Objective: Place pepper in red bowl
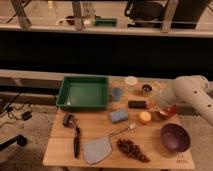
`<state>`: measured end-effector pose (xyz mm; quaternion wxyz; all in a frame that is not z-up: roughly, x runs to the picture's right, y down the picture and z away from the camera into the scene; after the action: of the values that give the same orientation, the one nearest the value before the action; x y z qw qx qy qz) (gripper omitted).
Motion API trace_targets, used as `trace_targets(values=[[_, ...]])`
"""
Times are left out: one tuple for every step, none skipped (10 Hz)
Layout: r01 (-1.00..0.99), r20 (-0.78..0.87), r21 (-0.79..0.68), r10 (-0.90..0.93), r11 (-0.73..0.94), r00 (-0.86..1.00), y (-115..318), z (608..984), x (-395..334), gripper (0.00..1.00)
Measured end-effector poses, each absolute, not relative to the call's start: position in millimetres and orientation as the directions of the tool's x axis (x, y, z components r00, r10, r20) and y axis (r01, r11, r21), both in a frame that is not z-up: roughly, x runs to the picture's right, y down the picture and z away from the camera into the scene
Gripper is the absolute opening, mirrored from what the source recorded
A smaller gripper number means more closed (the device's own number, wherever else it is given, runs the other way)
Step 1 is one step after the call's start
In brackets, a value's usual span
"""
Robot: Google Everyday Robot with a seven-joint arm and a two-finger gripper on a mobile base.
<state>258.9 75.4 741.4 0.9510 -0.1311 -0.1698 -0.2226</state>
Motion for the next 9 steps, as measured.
trace_targets(values=[[0.464, 0.373, -0.175, -0.378, 0.868, 0.847, 73, 744, 265, 0.17], [0.458, 0.36, -0.176, -0.377, 0.871, 0.854, 71, 748, 273, 0.17], [0.449, 0.346, -0.178, -0.372, 0.875, 0.861, 70, 752, 284, 0.17], [0.438, 0.335, -0.182, -0.363, 0.88, 0.869, 70, 756, 293, 0.17], [0.431, 0.329, -0.183, -0.358, 0.883, 0.874, 70, 760, 298, 0.17], [0.425, 0.323, -0.184, -0.353, 0.887, 0.878, 69, 766, 302, 0.17], [0.412, 0.314, -0.187, -0.344, 0.892, 0.885, 69, 772, 310, 0.17], [0.403, 0.304, -0.19, -0.337, 0.895, 0.891, 70, 776, 318, 0.17], [0.39, 0.292, -0.195, -0.326, 0.9, 0.899, 71, 781, 329, 0.17]])
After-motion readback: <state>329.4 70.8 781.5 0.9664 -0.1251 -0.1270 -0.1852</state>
